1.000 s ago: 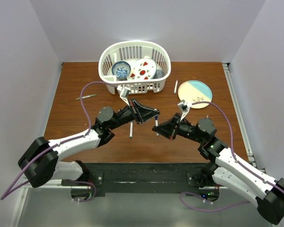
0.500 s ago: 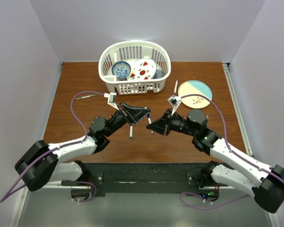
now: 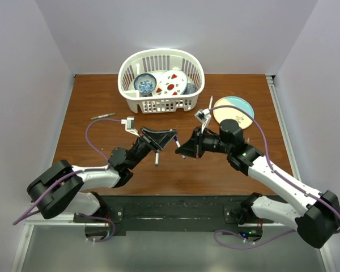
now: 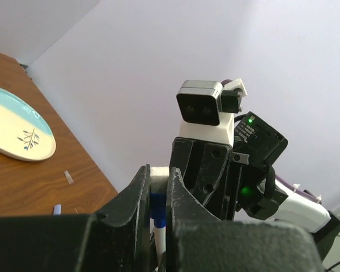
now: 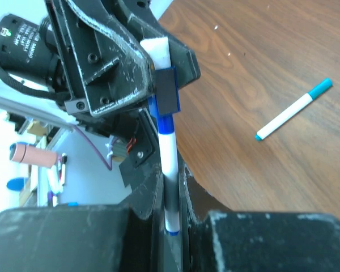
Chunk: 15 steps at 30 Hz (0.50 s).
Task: Insert the pens into the pen caps
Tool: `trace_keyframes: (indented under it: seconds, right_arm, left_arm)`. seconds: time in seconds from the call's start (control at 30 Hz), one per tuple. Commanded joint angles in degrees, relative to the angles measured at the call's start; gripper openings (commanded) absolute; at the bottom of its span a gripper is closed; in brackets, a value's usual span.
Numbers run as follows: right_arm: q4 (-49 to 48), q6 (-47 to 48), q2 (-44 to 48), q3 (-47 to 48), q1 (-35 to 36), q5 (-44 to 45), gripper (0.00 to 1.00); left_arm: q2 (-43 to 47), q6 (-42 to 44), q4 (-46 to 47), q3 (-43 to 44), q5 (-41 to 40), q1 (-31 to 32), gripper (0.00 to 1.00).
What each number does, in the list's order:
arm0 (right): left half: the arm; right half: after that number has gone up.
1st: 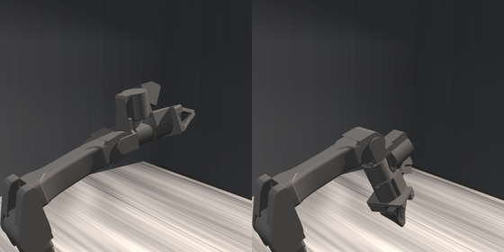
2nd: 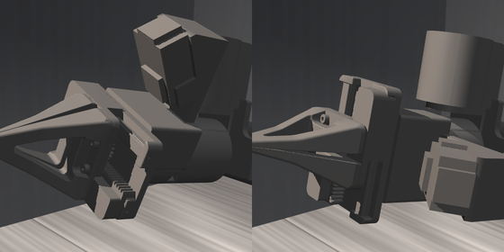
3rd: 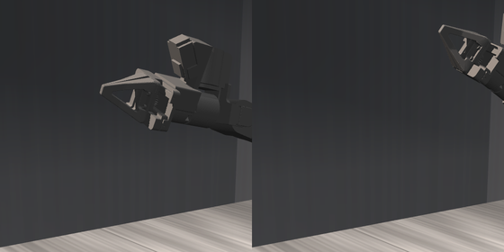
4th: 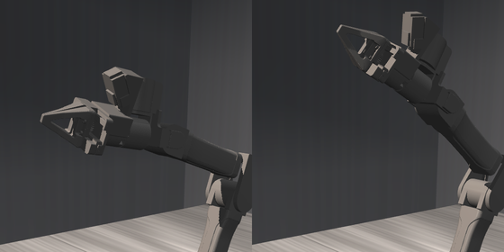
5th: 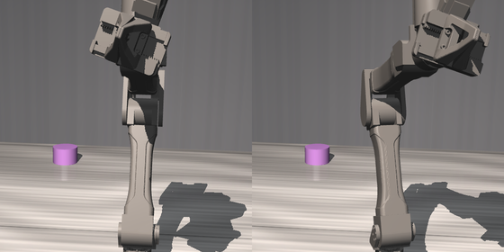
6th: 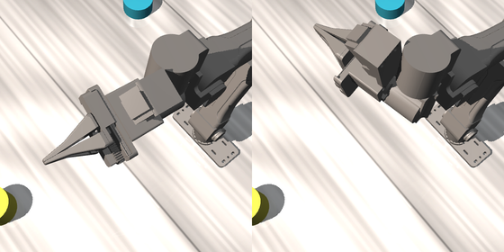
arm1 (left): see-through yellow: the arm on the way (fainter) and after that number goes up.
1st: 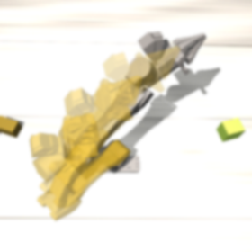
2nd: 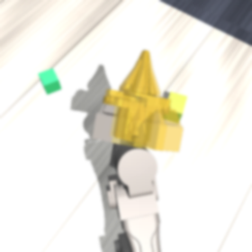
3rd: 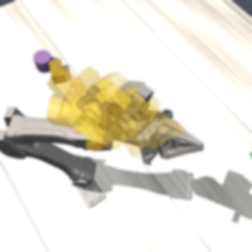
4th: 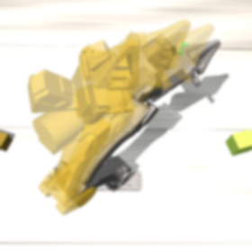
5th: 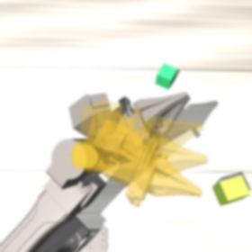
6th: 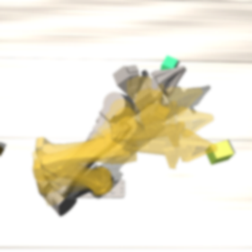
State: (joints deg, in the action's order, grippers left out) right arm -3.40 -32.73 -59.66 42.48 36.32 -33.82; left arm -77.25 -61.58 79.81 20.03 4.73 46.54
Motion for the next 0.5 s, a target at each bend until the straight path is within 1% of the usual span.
trace_keyframes:
  seconds: [0.0, 0.03, 0.17, 0.2, 0.27, 0.3, 0.33, 0.37, 0.4, 0.43, 0.47]
  right_arm:
    - [-23.50, -0.76, -1.86, 12.18, -7.66, 17.48, 0.00]
    - [-23.76, -0.76, -2.30, 12.80, -7.75, 16.87, 0.00]
    - [-23.32, -0.67, -4.67, 14.12, -8.54, 15.72, 0.00]
    - [-23.15, -0.84, -4.85, 14.21, -8.54, 14.85, 0.00]
    - [-22.10, -1.19, -5.12, 13.95, -8.54, 14.23, 0.00]
    - [-21.39, -1.89, -5.03, 13.51, -8.54, 12.22, 0.00]
    - [-21.39, -2.33, -4.94, 11.77, -8.54, 10.03, 0.00]
    - [-21.39, -2.77, -5.03, 10.62, -8.45, 7.92, 0.00]
    - [-20.08, -3.04, -4.94, 9.39, -8.37, 5.81, 0.00]
    - [-19.37, -3.04, -4.51, 5.98, -8.45, 2.57, 0.00]
    - [-18.76, -2.87, -3.81, 3.69, -8.37, 1.66, 0.03]
  left_arm:
    - [-3.78, -1.87, -4.76, -5.09, 26.56, 8.74, 0.00]
    - [-4.39, -2.22, -1.79, -5.35, 26.82, 8.91, 0.00]
    - [-4.49, -2.49, -1.59, -4.74, 27.87, 9.27, 0.00]
    - [-3.96, -1.36, -2.37, -4.39, 28.40, 8.57, 0.00]
    - [-0.54, 0.05, -9.03, -2.37, 29.10, 6.47, 0.00]
    - [1.12, 1.62, -11.67, -1.50, 29.28, 3.50, 0.00]
    - [4.97, 2.95, -18.92, 1.04, 29.28, 1.73, 0.00]
    - [6.83, 4.70, -23.95, 2.98, 27.98, 0.14, 0.00]
    - [8.68, 10.20, -29.74, 5.43, 26.48, -2.40, 0.00]
    - [11.22, 12.95, -41.72, 10.94, 24.38, -3.38, 0.00]
    - [12.03, 15.33, -46.54, 13.52, 19.84, -4.70, 0.00]
